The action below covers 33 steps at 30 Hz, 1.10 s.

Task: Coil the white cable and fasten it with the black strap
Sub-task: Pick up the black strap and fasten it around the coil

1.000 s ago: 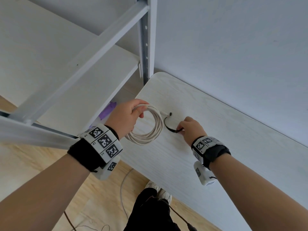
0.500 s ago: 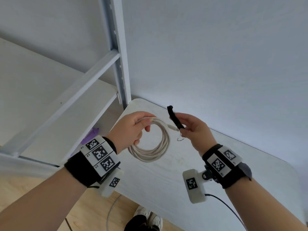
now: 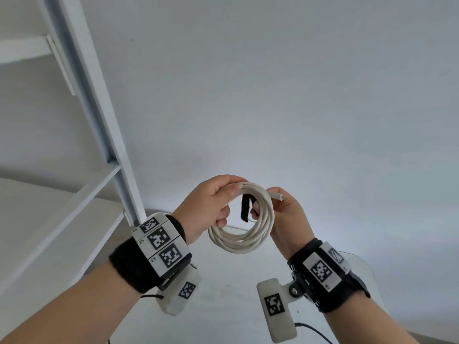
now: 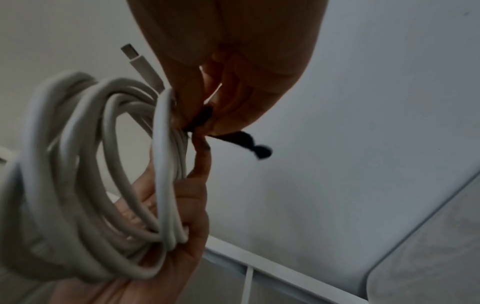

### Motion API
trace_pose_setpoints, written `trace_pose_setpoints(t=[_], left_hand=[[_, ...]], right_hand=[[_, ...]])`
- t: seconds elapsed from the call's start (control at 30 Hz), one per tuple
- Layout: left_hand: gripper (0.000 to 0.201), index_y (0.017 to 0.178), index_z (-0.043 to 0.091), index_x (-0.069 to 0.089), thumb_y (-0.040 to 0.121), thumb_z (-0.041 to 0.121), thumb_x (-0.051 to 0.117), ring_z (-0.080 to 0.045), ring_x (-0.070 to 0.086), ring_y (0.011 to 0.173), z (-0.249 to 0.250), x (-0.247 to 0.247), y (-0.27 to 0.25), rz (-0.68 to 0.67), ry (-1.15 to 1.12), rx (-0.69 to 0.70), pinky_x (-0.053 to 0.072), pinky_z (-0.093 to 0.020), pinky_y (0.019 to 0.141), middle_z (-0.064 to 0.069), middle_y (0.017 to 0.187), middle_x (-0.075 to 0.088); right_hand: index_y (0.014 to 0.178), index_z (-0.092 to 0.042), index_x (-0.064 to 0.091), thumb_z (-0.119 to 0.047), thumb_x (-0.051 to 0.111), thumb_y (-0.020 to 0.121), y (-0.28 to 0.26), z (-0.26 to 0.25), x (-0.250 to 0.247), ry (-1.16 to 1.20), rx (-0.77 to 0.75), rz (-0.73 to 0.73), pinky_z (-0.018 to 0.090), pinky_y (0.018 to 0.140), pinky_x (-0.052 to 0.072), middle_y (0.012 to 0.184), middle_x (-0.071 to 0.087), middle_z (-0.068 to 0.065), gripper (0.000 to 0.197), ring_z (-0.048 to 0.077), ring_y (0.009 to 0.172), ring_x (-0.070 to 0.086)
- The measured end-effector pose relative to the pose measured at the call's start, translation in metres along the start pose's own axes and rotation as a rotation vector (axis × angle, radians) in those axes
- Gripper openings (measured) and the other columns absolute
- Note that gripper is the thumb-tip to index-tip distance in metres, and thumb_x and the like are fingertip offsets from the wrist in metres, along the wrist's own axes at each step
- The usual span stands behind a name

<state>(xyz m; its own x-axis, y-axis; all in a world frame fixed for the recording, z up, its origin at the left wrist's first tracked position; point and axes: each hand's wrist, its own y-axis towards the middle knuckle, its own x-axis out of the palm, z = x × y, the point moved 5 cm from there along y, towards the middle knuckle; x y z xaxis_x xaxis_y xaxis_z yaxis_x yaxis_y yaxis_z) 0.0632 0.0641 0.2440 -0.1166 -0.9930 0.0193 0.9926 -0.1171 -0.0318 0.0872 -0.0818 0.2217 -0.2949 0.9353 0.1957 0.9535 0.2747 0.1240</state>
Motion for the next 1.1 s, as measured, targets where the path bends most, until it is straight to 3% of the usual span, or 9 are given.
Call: trace_pose_setpoints(t=[0.13, 0.2, 0.3, 0.4, 0.5, 0.67, 0.77, 0.93, 1.1], left_hand=[[0.019, 0.100, 0.018, 0.064, 0.096, 0.021, 0.046, -0.008, 0.031, 0.041, 0.015, 0.027, 0.006, -0.082, -0.004, -0.031, 0.033, -0.018, 0.038, 0.009, 0.069, 0.052], [0.020, 0.103, 0.016, 0.064, 0.096, 0.021, 0.047, -0.008, 0.030, 0.041, 0.023, 0.040, 0.007, -0.129, 0.027, -0.012, 0.034, -0.018, 0.038, 0.008, 0.072, 0.055], [0.020, 0.105, 0.014, 0.064, 0.096, 0.019, 0.046, -0.009, 0.029, 0.040, 0.035, 0.054, 0.009, -0.132, 0.056, 0.048, 0.033, -0.019, 0.038, 0.015, 0.058, 0.057], [0.018, 0.098, 0.019, 0.067, 0.095, 0.019, 0.049, -0.009, 0.032, 0.040, 0.044, 0.059, 0.010, -0.088, 0.036, 0.086, 0.033, -0.020, 0.038, 0.013, 0.049, 0.052], [0.017, 0.096, 0.021, 0.068, 0.093, 0.020, 0.051, -0.009, 0.034, 0.041, 0.049, 0.059, 0.011, -0.052, 0.024, 0.100, 0.034, -0.020, 0.038, 0.006, 0.059, 0.051], [0.018, 0.100, 0.023, 0.066, 0.094, 0.020, 0.050, -0.010, 0.033, 0.039, 0.054, 0.054, 0.007, -0.049, 0.170, 0.193, 0.037, -0.022, 0.039, 0.007, 0.056, 0.053], [0.018, 0.098, 0.029, 0.065, 0.094, 0.021, 0.050, -0.004, 0.040, 0.037, 0.056, 0.059, -0.004, -0.082, 0.431, 0.341, 0.036, -0.014, 0.043, 0.017, 0.049, 0.055], [0.020, 0.104, 0.033, 0.064, 0.091, 0.036, 0.049, 0.008, 0.059, 0.095, 0.048, 0.078, -0.019, -0.221, 0.680, 0.563, 0.041, -0.006, 0.081, 0.028, 0.095, 0.064], [0.031, 0.108, 0.036, 0.059, 0.086, 0.049, 0.040, 0.008, 0.057, 0.099, 0.040, 0.081, -0.020, -0.262, 0.683, 0.553, 0.038, -0.005, 0.084, 0.040, 0.094, 0.057]], right_hand=[[0.065, -0.012, 0.062, -0.004, 0.068, 0.069, -0.004, -0.016, -0.018, -0.050, -0.025, 0.054, 0.019, 0.057, 0.049, 0.059, 0.065, -0.004, 0.011, 0.011, 0.059, 0.059], [0.058, -0.022, 0.064, 0.002, 0.063, 0.077, -0.007, -0.017, -0.026, -0.094, 0.019, 0.085, 0.020, 0.057, 0.049, 0.052, 0.065, -0.007, 0.031, 0.007, 0.056, 0.059], [0.058, -0.023, 0.066, 0.007, 0.059, 0.079, -0.012, -0.024, -0.029, -0.081, 0.012, 0.064, 0.027, 0.059, 0.048, 0.053, 0.064, -0.007, 0.037, 0.008, 0.055, 0.061], [0.069, -0.017, 0.072, -0.006, 0.062, 0.066, -0.018, -0.034, -0.030, 0.071, -0.058, -0.007, 0.024, 0.057, 0.050, 0.066, 0.067, 0.000, 0.015, 0.019, 0.066, 0.063], [0.087, -0.011, 0.071, -0.002, 0.063, 0.067, -0.028, -0.039, -0.037, 0.110, -0.028, -0.091, 0.024, 0.064, 0.054, 0.082, 0.072, 0.004, 0.023, 0.016, 0.077, 0.067], [0.102, -0.010, 0.062, -0.005, 0.049, 0.091, -0.033, -0.052, -0.074, -0.043, -0.078, 0.215, 0.037, 0.078, 0.049, 0.098, 0.073, 0.012, 0.018, 0.023, 0.088, 0.065], [0.101, -0.017, 0.065, -0.023, 0.041, 0.096, -0.033, -0.077, -0.078, -0.237, -0.090, 0.202, 0.042, 0.085, 0.051, 0.100, 0.074, 0.006, 0.026, 0.025, 0.093, 0.066], [0.099, -0.014, 0.070, -0.042, 0.039, 0.094, -0.021, -0.090, -0.056, -0.451, 0.202, -0.142, 0.046, 0.095, 0.046, 0.100, 0.074, 0.009, 0.042, 0.029, 0.100, 0.066], [0.090, -0.018, 0.069, -0.013, 0.064, 0.075, -0.018, -0.108, -0.042, -0.251, 0.044, -0.206, 0.022, 0.074, 0.052, 0.083, 0.073, 0.000, 0.017, 0.013, 0.080, 0.066]])
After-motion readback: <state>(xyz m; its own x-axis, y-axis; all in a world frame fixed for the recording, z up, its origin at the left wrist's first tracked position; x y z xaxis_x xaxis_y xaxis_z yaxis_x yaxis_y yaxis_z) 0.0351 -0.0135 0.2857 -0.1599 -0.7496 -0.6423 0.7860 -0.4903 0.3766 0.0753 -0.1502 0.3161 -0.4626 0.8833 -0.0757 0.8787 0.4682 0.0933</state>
